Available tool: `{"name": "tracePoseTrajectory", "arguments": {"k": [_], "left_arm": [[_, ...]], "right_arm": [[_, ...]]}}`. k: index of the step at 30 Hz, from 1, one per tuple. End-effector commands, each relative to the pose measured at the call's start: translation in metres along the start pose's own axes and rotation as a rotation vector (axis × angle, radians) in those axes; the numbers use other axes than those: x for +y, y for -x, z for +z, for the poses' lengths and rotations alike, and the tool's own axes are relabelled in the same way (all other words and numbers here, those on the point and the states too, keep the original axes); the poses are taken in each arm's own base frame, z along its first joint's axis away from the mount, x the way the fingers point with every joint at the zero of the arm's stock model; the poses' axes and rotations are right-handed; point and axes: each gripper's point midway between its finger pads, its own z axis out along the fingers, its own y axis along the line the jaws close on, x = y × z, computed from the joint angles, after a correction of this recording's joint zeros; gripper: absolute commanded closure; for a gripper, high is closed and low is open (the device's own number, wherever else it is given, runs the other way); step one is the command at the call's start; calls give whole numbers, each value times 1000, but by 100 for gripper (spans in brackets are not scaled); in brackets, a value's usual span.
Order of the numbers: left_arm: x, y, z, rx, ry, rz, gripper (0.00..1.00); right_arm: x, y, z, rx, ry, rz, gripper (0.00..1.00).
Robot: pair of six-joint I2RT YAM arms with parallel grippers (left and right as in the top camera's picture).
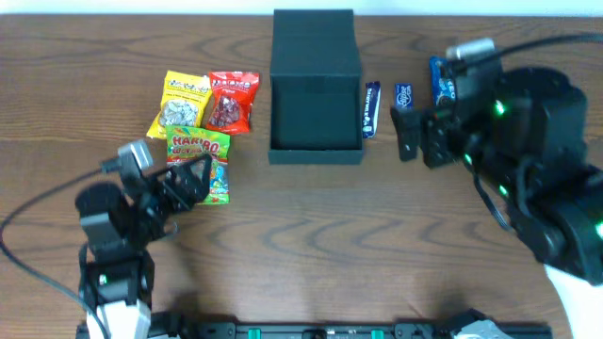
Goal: Pack container
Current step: 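Reach the left gripper to the green Haribo bag and grasp it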
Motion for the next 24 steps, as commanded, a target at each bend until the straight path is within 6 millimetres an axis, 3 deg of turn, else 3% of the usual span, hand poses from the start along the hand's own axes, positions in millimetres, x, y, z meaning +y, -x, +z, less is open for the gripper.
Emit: {"name": "tracePoseTrajectory", "arguments": {"k": [1,4,7,10,16,19,24], "left_arm": [[17,38,15,12,157,118,4],[38,57,24,67,314,119,4],[50,72,32,129,456,187,4],[54,72,47,191,551,302,5],[50,45,73,304,447,296,5],[56,42,75,317,462,291,5],[77,14,83,430,492,267,5]], "right_arm": [[-9,11,30,1,-41,-131,1],[-19,17,61,9,-68,-135,1],[-28,12,93,57,-87,-124,1],[-38,9,113,77,-105,-110,1],[-46,11,122,75,-114,-97,1],[-45,11,122,73,-112,-88,1],[-45,21,123,30,-114,-61,1]]}}
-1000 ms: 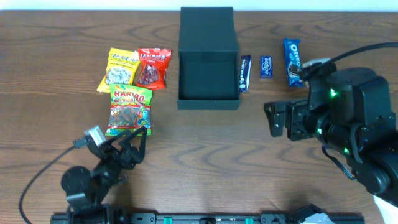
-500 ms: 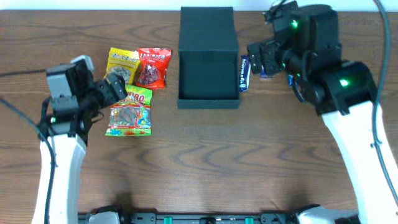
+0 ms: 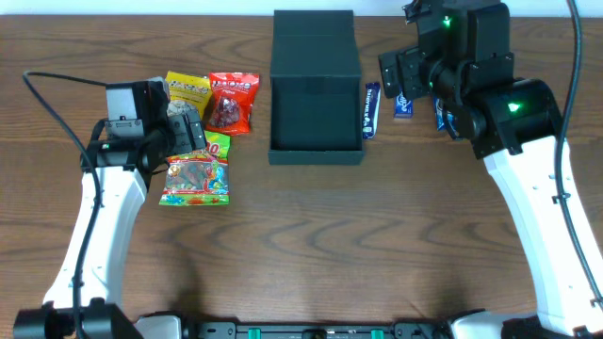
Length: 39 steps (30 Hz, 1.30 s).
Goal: Pack container
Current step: 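Reach the left gripper to the green Haribo bag and grasp it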
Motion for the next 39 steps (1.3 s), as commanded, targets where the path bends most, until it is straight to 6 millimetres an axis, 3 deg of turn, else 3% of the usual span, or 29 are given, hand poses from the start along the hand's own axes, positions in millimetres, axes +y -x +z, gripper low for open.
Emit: {"name": "tracePoseTrajectory", "arguments": {"k": [1,3,9,23,28,32,33,39], "left_arm": [[2,-20,20,100,2,13,4],[2,-38,36,182,9,13,0],[1,-67,62,305,20,22,15],[25,-107,102,448,154,20,24],[27,-115,108,478,159,18,52],[27,-115,109,479,157,18,90],[27,-115,109,480,157,18,94],[27,-117,106,489,159,16,94]], "right_arm": [[-2,7,0,-26,-2,20,1],[-3,12,0,-46,-4,22,1],[-3,15,1,-60,-8,23,1],[-3,11,1,-42,-7,21,1],[-3,11,1,-42,-7,21,1],[-3,11,1,-43,-7,21,1],[-3,11,1,-43,-7,21,1],[-7,12,1,-47,-33,22,1]]}}
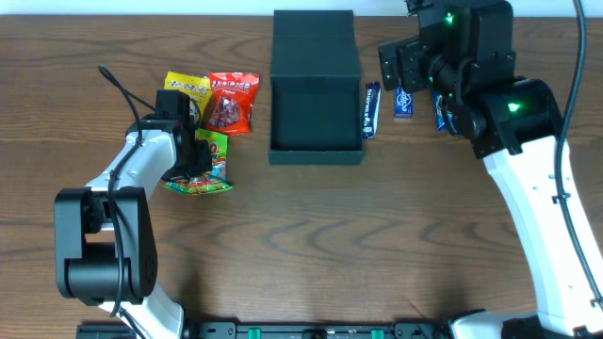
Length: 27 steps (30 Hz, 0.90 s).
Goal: Pack container
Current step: 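Reach the left gripper to the green Haribo bag and grasp it, then carry the Haribo bag into the box and release it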
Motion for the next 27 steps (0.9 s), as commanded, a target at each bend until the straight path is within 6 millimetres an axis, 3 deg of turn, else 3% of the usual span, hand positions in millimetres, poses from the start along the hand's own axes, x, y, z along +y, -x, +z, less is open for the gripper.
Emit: {"name": "tracePoseTrajectory", "arguments": {"k": [1,5,7,11,14,16,18,21,27], "left_arm": [[1,-19,14,81,6,-6,94],[0,-14,2,68,4,-8,94],[-2,-3,-16,27,-3,-8,94],[-8,29,-63,-128,-31,-49,94],[-16,57,-110,-272,-64,-42,94],[-22,67,-129,-327,-79,-34,94],[-40,81,-154,-395,-111,1,94],[-76,93,-172,-474,-161,69,94],[-151,100,-184,-577,-292,131,94]], "right_arm": [[-7,1,1,-1,-33,15,1],[-8,5,1,-17,-37,17,1],[-10,8,1,-30,-41,21,1],[-18,13,1,-51,-57,34,1],[-26,15,1,-61,-73,45,1],[-31,15,2,-63,-82,50,1],[-40,14,2,-64,-98,65,1],[-58,11,1,-61,-131,139,1],[-87,-1,0,-30,-182,189,1]]}}
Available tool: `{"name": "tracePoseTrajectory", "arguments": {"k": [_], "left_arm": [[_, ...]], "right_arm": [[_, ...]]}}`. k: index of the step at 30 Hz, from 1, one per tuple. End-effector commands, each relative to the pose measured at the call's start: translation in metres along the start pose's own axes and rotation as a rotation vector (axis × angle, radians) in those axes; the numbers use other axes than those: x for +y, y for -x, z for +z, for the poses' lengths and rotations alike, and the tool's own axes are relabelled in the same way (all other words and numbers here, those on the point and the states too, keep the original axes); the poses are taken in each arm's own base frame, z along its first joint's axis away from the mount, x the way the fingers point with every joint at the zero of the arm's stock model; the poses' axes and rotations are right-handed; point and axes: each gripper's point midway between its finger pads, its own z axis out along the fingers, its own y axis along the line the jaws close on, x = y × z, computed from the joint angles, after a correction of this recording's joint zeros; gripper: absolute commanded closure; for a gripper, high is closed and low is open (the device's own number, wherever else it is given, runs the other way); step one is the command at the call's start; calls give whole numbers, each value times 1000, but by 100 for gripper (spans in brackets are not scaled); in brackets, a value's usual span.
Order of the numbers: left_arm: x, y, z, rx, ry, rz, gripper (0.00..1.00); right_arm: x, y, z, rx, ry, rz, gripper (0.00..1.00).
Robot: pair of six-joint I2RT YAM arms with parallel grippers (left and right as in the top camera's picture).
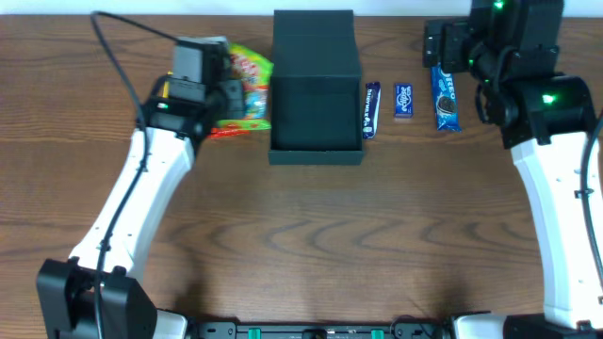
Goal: Pack container
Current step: 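Carry the Haribo bag into the box and release it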
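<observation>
The black open container point(316, 104) stands at the back middle of the table. My left gripper point(229, 94) is shut on the green Haribo candy bag point(249, 79) and holds it just off the container's left wall. A dark blue bar point(371, 108), a small blue packet point(403, 100) and a blue Oreo pack point(445, 97) lie right of the container. My right gripper point(437, 42) hovers at the table's far edge above the Oreo pack; its jaws are too dark to read.
The left arm and its wrist camera point(193, 68) cover the spot left of the container, where only a sliver of yellow point(164, 88) shows. The wooden table point(311, 245) stretches toward the front.
My left gripper was down on the Haribo bag at the left; now it holds the bag up beside the container's left wall. The right gripper has shifted right and back, off the small packet.
Both arms began low near the front, with three candy bags left of the container and three blue packs to its right. The left gripper then stood over the Haribo bag, then closed down on it, and now holds it beside the container. The right gripper hovered over the blue packs, holding nothing.
</observation>
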Motion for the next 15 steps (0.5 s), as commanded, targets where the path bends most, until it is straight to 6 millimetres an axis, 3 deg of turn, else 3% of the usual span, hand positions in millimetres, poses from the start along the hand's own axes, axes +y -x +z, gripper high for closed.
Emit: {"name": "tracePoseTrajectory", "arguments": {"k": [1,4,7,15], "left_arm": [[-28,14,4,-51,-53,-40,94],[-68,8,26,-46,-152,-64,94],[-91,-10,47,0,-182,-87,94],[-106,-33,74,63,-185,-163,94]], "right_arm": [[-11,-3,2,11,-23,35,1],[-19,-4,2,19,-37,42,1],[-26,-7,3,29,-51,49,1],[-33,-16,2,63,-66,54,1]]}}
